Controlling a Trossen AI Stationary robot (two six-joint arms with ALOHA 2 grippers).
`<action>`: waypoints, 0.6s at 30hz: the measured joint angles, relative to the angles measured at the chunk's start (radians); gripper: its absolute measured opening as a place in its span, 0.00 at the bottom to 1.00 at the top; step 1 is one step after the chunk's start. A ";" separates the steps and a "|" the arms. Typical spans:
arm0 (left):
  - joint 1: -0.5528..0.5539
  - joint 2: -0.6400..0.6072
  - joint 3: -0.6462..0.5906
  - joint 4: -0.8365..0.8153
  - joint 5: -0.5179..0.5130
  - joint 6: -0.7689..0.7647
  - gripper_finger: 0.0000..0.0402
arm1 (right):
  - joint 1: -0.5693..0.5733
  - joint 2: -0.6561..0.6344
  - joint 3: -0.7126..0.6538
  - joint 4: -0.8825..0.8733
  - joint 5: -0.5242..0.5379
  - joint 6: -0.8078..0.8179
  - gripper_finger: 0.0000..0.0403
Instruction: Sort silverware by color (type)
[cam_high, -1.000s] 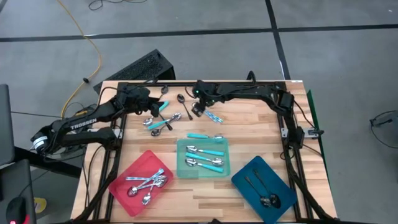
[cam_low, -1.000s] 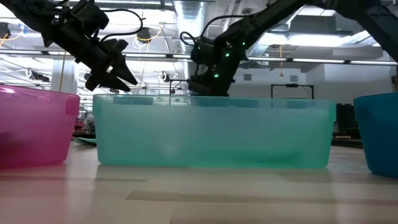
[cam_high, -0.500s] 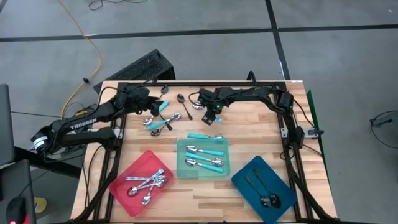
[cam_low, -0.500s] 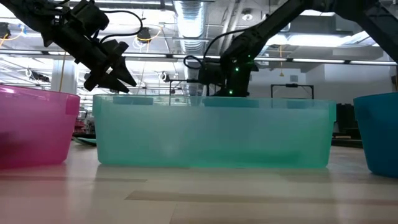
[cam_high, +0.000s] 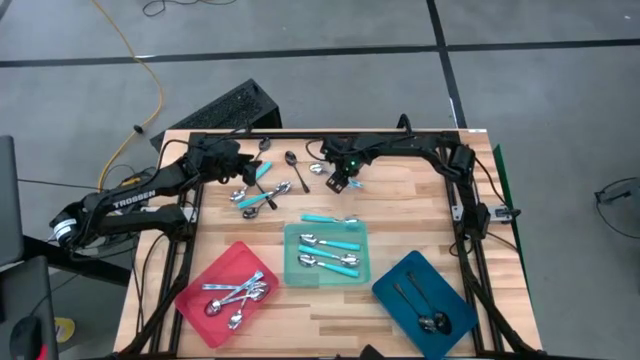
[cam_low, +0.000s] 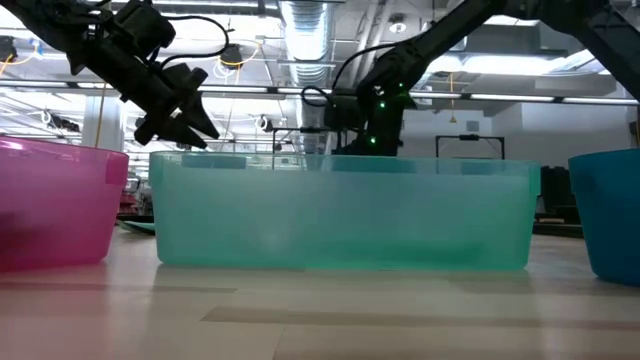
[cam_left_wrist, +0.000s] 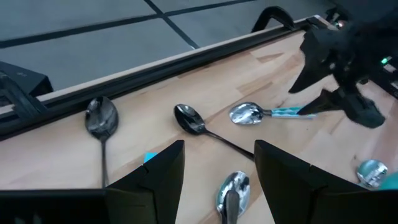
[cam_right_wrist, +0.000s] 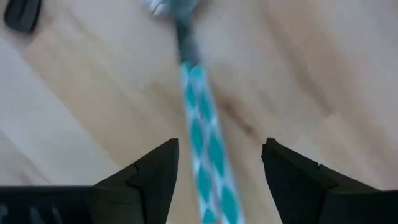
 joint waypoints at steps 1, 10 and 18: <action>0.000 0.000 0.000 0.000 -0.007 0.000 0.45 | -0.005 0.000 0.004 0.008 0.012 0.001 0.62; 0.000 0.000 0.000 0.022 -0.016 -0.008 0.45 | -0.019 0.003 0.006 0.168 -0.060 -0.002 0.62; 0.000 0.000 0.000 0.023 -0.015 -0.008 0.45 | -0.020 0.005 -0.030 0.212 -0.007 -0.038 0.62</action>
